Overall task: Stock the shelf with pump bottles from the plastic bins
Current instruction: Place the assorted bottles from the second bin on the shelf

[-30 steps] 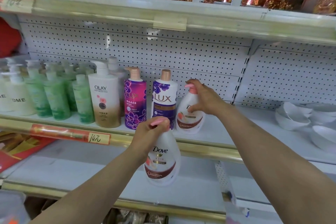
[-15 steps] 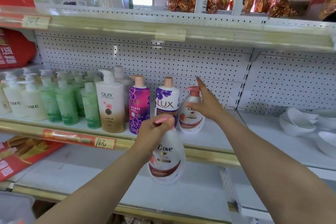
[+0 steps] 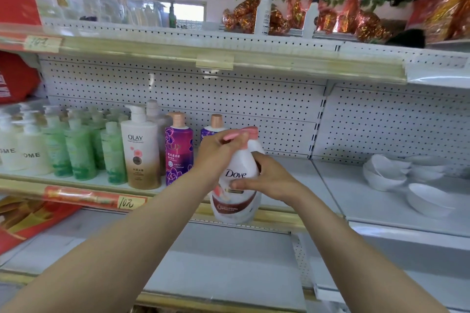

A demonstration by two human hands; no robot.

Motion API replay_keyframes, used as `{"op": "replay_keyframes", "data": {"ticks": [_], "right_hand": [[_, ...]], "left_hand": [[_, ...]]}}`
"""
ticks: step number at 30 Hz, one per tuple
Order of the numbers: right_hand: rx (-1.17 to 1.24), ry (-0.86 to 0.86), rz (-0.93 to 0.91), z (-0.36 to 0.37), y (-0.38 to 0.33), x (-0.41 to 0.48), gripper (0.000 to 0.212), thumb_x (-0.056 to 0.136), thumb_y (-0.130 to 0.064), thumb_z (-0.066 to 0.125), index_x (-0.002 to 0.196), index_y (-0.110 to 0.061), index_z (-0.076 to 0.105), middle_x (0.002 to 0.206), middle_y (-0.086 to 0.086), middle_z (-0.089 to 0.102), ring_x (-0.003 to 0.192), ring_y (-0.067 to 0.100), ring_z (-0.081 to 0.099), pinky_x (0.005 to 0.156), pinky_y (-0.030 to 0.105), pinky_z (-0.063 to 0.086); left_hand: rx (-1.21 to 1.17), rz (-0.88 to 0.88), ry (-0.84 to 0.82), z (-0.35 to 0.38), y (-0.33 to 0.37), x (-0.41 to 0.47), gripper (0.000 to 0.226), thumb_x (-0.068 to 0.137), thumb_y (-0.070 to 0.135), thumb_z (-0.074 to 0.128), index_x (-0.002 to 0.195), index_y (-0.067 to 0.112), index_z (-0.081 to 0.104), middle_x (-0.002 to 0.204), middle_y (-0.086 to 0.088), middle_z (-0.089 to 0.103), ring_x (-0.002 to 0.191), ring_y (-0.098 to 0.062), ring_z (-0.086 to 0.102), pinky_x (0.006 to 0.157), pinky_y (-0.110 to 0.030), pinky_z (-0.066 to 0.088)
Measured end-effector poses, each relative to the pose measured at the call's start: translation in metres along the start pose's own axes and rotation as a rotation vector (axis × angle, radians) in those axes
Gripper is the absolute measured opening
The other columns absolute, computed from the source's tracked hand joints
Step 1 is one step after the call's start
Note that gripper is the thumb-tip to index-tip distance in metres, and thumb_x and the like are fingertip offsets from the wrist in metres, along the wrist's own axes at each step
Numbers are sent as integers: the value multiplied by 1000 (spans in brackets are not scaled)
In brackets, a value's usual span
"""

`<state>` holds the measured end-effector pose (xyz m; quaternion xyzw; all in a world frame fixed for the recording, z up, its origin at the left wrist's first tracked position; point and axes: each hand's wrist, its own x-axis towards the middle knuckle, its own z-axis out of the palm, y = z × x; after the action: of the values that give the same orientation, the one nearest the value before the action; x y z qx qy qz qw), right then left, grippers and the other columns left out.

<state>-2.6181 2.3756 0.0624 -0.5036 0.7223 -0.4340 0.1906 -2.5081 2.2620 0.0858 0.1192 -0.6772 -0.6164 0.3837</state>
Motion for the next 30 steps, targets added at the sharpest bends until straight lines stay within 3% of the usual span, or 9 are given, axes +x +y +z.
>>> {"op": "replay_keyframes", "data": {"ticks": [2,4,5,7,9,12,16,23,30], "right_hand": [[10,40,15,-3,0,4,68,56,-51,89,116,-35,63,106,-14,73,99,9,68,87,36,56],[31,90,26,-6,4,8,66,56,-48,90,115,-34,63,106,-12,73,99,10,69,88,39,57],[39,118,40,-8,8,11,65,57,-46,90,114,-33,62,106,-11,72,99,11,69,89,40,56],[74,168,87,-14,16,16,63,61,-40,90,116,-30,61,108,-10,72,99,12,69,91,42,56],[102,198,127,-18,26,20,64,63,-36,91,118,-26,59,111,-8,71,101,14,68,93,44,55],[94,225,157,-20,38,26,63,63,-31,92,117,-24,59,110,-6,70,100,14,67,93,45,55],[80,209,177,-18,50,38,65,61,-30,93,117,-25,61,109,-6,71,100,15,68,91,44,57],[14,141,188,-26,58,60,67,61,-36,93,120,-29,61,110,-9,72,102,14,68,83,32,57],[-48,166,221,-32,73,72,65,59,-38,93,117,-34,65,107,-11,72,101,12,68,91,37,56]], "left_hand": [[73,59,-77,-2,4,3,21,87,30,73,80,50,76,90,25,74,85,10,67,75,-8,48],[204,110,-114,-10,6,8,20,85,36,74,94,54,73,106,28,70,96,17,61,76,-2,44],[278,132,-100,-16,4,12,27,83,41,75,108,52,69,123,24,63,110,15,55,87,-5,42],[421,133,-44,-30,-4,21,49,83,47,72,130,44,59,151,8,40,138,-1,33,111,-24,29],[525,89,-19,-41,-10,27,53,86,49,69,137,42,54,162,0,21,149,-13,14,119,-39,19],[623,43,-35,-50,-26,38,57,87,49,67,141,41,49,165,-3,10,152,-21,4,122,-47,14],[756,104,-63,-53,-50,51,65,86,51,68,144,34,47,164,-5,15,151,-26,7,122,-49,12],[759,219,22,-56,-69,56,61,83,47,73,139,34,53,157,-2,26,144,-25,17,116,-39,19],[793,255,13,-57,-77,56,68,81,47,74,142,36,48,158,1,24,143,-23,15,118,-42,19]]}}
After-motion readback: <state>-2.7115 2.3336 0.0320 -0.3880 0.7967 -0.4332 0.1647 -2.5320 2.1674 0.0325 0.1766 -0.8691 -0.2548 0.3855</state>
